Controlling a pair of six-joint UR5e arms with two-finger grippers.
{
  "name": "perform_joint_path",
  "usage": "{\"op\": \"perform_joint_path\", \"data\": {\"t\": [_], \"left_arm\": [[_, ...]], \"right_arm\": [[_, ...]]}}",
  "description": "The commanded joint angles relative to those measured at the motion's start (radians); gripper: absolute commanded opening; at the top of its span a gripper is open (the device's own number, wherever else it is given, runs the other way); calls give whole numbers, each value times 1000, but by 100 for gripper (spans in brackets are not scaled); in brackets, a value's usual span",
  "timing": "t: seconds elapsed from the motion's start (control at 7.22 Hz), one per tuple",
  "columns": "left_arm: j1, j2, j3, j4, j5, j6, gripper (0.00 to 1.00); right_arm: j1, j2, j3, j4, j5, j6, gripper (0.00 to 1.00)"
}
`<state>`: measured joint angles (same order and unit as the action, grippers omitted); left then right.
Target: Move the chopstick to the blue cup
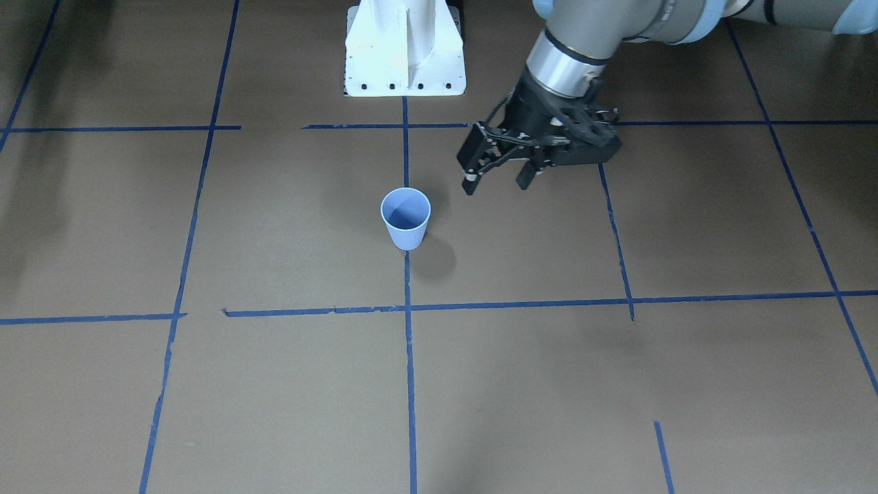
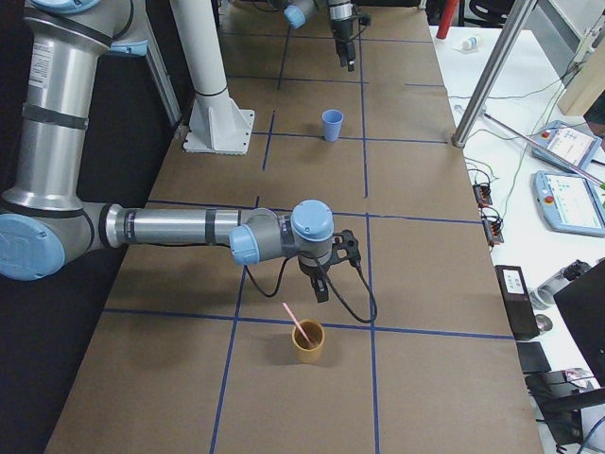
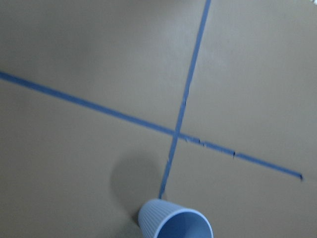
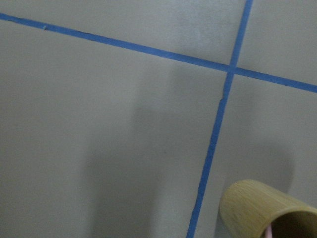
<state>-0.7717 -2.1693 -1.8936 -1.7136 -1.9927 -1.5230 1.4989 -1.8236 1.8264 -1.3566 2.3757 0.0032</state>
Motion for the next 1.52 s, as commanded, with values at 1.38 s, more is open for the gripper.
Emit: {"op": "perform_joint_path", "data": {"t": [1.38], "left_arm": [[-17, 80, -36, -11, 6, -3, 100]], "right_arm": [[90, -60, -62, -93, -3, 156, 71]]}}
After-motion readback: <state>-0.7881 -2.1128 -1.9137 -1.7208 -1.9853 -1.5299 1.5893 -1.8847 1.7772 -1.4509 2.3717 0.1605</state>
